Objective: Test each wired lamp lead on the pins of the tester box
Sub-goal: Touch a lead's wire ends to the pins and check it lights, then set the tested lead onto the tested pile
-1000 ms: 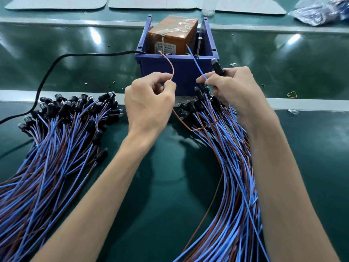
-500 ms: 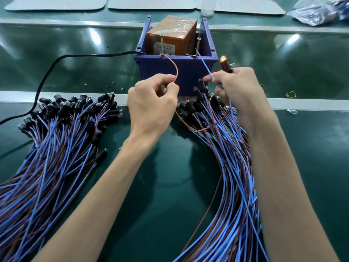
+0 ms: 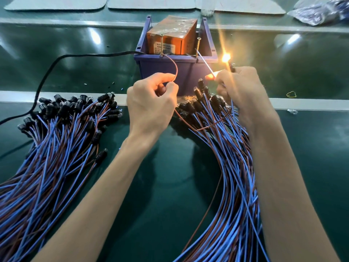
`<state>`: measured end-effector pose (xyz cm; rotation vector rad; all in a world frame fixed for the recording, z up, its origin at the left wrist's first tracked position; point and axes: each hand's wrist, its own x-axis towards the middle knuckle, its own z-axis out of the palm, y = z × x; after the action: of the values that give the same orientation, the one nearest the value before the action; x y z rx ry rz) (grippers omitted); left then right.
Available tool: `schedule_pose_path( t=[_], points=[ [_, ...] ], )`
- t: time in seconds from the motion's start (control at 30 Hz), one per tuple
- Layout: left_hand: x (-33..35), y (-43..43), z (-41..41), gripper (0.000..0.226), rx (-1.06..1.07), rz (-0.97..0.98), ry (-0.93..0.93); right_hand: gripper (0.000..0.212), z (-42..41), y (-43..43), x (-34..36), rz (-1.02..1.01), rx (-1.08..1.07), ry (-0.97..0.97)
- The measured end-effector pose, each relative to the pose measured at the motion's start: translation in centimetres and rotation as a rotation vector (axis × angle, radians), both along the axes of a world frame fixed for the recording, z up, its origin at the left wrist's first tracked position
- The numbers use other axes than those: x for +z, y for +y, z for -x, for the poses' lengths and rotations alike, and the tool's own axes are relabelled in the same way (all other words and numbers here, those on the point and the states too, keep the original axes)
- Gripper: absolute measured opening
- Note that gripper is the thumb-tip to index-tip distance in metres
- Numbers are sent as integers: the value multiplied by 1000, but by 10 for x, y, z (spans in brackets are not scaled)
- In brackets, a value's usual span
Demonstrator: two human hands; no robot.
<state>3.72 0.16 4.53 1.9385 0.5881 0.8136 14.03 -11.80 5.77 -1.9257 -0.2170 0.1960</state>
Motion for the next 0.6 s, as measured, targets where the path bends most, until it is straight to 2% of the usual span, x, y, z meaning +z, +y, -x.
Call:
schedule_pose_path(
  t=[0.23,0.47,0.53,0.6],
  points=[
    [-1,1,0,35,-12,0,20,17,-1,-2,0,-7,17,2],
    [3,-5,0,30,-154,-100,140,14,12,0,9,-66,311,34],
    [5,-9,2,38,-221,-116,144,15,15,2,11,-115,327,41],
    [9,-12,3,60,-278,-134,167,17,16,3,12,-155,308,63]
  ],
)
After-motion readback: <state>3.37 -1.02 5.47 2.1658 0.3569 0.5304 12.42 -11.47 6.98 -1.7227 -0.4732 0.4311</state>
